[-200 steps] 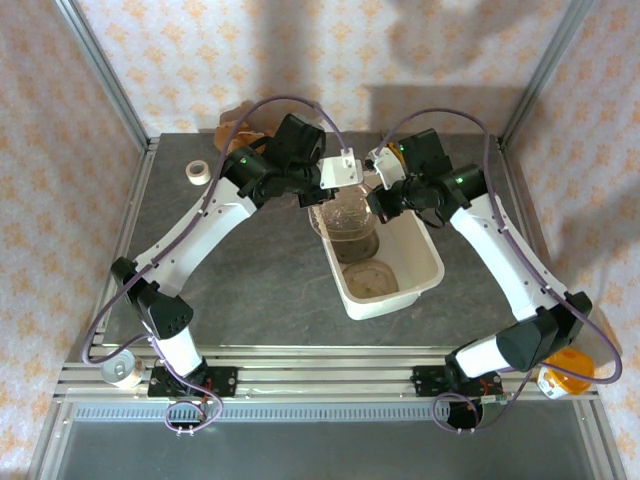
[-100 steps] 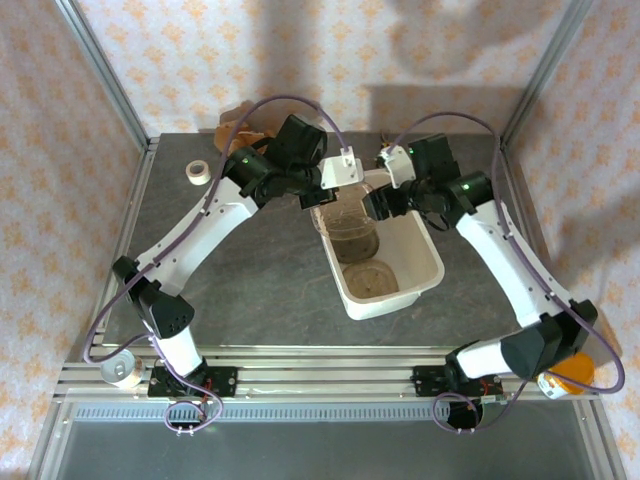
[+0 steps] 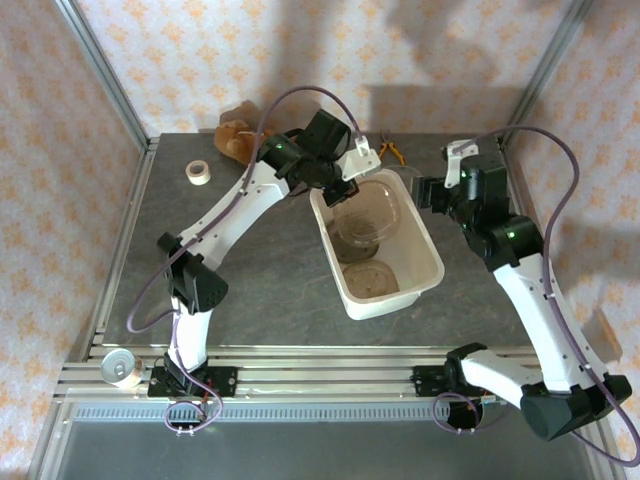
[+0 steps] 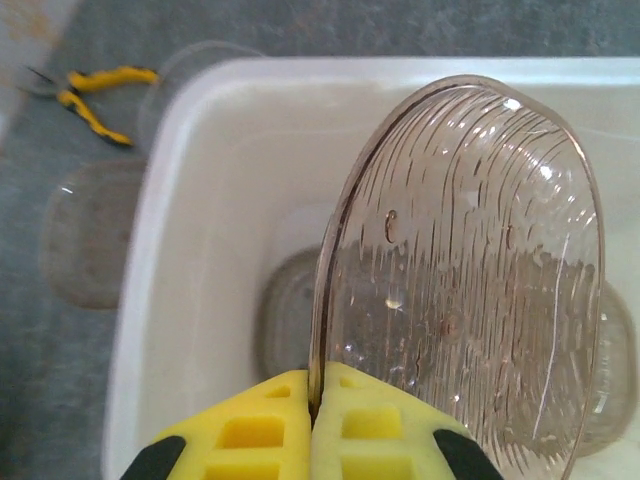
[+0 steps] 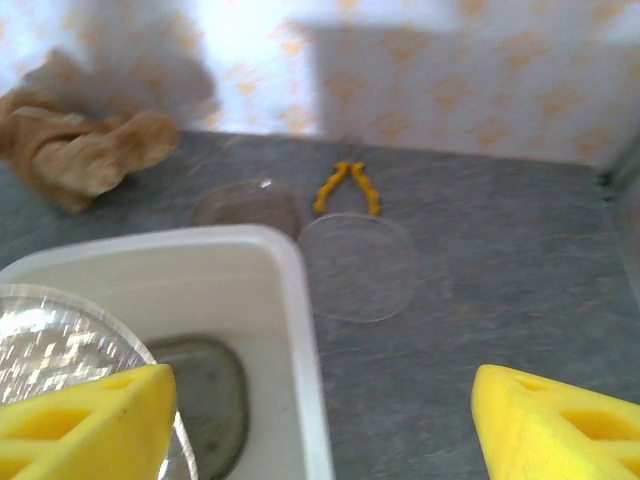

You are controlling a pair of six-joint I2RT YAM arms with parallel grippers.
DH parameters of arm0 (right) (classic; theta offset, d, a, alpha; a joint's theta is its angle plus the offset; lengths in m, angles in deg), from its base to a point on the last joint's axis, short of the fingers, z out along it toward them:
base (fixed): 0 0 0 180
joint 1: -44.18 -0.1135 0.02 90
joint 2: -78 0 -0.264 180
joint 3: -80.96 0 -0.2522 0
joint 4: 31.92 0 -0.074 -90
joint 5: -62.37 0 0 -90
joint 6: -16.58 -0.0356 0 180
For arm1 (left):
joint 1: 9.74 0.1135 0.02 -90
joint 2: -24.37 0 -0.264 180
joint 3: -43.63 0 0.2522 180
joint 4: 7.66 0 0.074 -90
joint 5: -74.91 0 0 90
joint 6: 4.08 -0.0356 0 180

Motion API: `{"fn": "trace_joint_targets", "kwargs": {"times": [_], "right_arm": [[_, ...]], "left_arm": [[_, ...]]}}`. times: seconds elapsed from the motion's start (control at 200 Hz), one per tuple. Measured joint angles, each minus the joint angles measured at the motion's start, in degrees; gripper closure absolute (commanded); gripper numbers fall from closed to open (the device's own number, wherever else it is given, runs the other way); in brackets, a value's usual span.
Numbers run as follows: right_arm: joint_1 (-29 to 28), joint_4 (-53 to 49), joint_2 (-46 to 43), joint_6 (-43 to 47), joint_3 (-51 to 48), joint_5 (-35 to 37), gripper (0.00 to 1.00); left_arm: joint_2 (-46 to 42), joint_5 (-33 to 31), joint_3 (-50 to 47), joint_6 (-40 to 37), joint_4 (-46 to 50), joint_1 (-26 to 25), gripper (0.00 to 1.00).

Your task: Place the plates into the plastic bin on the countertop

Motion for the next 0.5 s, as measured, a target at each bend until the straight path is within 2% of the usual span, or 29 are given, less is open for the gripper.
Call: {"fn": "trace_joint_targets", "kwargs": {"times": [0.23, 0.5], "right_arm": [[3.1, 1.2, -2.6, -4.0, -2.0, 9.5, 0.18], [4.8, 0.9, -2.6, -6.8, -3.5, 11.4, 0.18]], "left_arm": [[3.7, 3.6, 0.0, 3.7, 3.5, -0.7, 1.0], [4.7, 6.8, -0.2, 5.9, 5.1, -2.9, 1.0]]}}
